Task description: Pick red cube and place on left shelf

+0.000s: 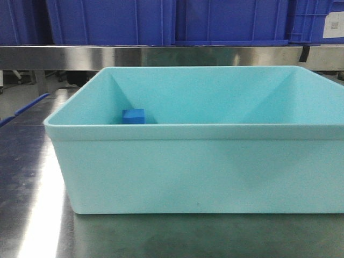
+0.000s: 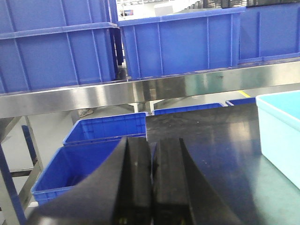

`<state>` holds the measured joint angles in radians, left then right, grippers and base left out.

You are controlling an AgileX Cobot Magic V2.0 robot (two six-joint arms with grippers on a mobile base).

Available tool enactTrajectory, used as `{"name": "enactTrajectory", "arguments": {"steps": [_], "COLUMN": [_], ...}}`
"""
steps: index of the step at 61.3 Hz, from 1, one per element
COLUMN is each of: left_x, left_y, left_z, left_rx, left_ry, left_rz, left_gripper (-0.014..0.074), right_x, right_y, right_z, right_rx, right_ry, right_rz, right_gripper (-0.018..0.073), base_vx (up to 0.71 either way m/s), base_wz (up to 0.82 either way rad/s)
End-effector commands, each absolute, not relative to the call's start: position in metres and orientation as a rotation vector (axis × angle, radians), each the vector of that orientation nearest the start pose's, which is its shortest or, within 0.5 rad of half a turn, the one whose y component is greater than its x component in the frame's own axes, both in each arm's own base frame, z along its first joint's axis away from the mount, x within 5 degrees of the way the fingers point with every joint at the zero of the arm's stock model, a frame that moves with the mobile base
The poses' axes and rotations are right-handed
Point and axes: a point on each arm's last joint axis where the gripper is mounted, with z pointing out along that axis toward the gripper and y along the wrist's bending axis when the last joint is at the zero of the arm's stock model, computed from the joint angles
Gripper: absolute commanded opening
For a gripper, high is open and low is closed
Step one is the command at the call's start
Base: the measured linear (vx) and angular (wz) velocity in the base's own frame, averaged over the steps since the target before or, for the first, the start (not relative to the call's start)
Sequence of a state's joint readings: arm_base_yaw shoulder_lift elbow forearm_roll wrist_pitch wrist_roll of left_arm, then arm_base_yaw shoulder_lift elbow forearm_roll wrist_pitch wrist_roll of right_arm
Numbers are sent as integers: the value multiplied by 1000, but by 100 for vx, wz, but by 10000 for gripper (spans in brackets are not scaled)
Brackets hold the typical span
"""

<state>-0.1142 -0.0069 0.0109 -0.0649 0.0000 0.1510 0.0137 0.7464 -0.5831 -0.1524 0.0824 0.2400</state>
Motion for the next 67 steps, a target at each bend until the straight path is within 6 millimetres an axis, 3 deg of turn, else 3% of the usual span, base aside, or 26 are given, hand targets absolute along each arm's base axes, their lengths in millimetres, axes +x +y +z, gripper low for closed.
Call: {"name": "enactTrajectory", "arguments": {"steps": [1,8,14,27,32,37,43,67], "left_x": [57,57,57,57,57,57,57,57], "left_y": [-6,-6,-6,-6,-6,-6,-6,-6], "left_z": [210,210,210,210,210,210,210,210], "left_rx": [144,144,144,144,144,144,144,144], "left_ry": [1427,1427,1427,1427,1427,1427,1427,1427], "left_rz": [-24,-24,-24,-24,-24,-24,-24,-24], "left_gripper": [106,106,106,106,106,106,106,106], "right_x": [187,222,244,274,278,281,284,287], "right_y": [7,28,58,122,142,159,171,181], "right_z": [361,369,368,341,328,316,305,280], "right_rx": [54,-12,-110,-306,-368,-417,-455,-470], "right_ry": [1693,1802,1882,2008,2042,2071,2102,2212], "right_rz": [98,145,206,299,322,337,343,341], "right_gripper": [57,57,57,77,176,419,636,614], "base_vx": [0,-1,-2,0,0,0,0,1], "base_wz": [0,-5,-9,0,0,0,0,6]}}
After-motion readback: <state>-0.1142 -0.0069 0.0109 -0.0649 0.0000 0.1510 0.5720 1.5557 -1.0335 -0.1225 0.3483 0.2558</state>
